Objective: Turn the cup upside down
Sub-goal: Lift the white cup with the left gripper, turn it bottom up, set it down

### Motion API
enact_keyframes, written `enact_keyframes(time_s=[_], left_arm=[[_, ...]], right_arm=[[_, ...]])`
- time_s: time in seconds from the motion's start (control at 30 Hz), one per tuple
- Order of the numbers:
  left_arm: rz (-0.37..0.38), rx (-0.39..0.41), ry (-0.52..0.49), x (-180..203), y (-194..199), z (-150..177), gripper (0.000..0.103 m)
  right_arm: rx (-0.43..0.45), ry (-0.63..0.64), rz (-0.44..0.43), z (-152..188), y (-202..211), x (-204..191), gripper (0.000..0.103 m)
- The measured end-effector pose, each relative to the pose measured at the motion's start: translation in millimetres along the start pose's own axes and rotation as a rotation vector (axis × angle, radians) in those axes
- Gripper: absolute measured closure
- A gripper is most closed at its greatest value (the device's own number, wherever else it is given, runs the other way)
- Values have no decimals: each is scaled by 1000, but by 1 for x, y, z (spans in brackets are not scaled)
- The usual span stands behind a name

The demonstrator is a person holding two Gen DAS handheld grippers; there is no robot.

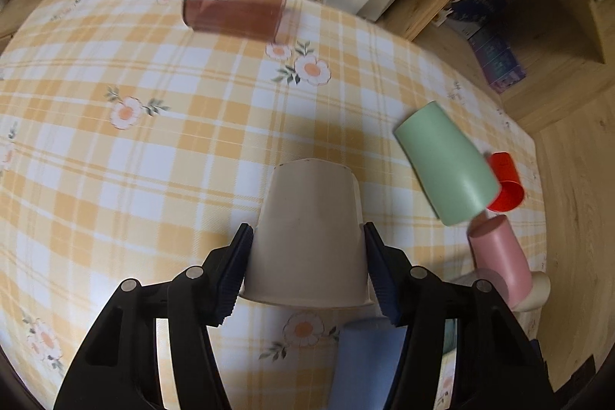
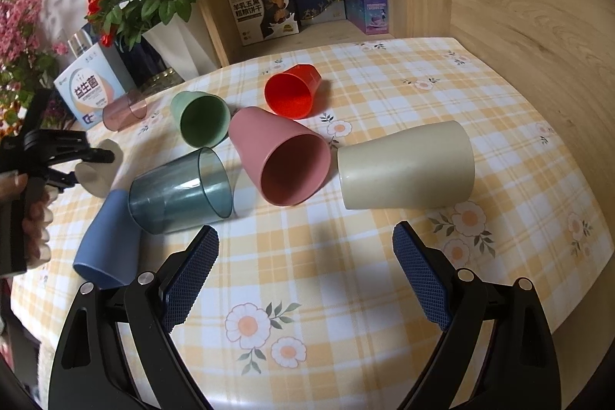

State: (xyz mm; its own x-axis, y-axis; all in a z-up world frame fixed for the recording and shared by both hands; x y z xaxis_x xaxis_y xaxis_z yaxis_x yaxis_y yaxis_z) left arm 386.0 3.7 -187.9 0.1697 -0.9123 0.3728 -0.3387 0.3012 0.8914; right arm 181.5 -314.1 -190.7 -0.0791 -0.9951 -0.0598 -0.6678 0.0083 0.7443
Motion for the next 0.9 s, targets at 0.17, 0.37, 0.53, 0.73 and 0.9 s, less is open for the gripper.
enact_keyframes(time_s=[0.17,0.37,0.53,0.73,0.9], left_arm=[[33,50,-6,-4,44,18,47],[107,82,-78,17,89,67,47],[189,43,-141,45,95,123,47],[246,-91,-187,86,53,186,47],[234,-141,-200,105,16,210,47]], right_arm=[[6,-7,3,0,9,3,14],[21,-31,28,1,24,18,14],[47,-60,49,1,40,39,14],[40,-79,71,8,51,57,14],[19,-82,83,17,55,67,14]])
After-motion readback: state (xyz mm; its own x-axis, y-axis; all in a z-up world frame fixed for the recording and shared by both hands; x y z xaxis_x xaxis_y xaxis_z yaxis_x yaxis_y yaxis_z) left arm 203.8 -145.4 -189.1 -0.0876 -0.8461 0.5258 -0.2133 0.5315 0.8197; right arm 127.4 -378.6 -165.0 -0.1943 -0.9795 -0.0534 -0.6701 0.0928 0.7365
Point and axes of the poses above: each gripper's, at about its wrist camera, not at the fingertips, and y roughly against the way its jaws point, x to its right, z to its underside, the point moved 1 cm from there along -y, roughly the way its jaws point, and after that the axes turned 11 degrees about y, right-handed, at the moved point
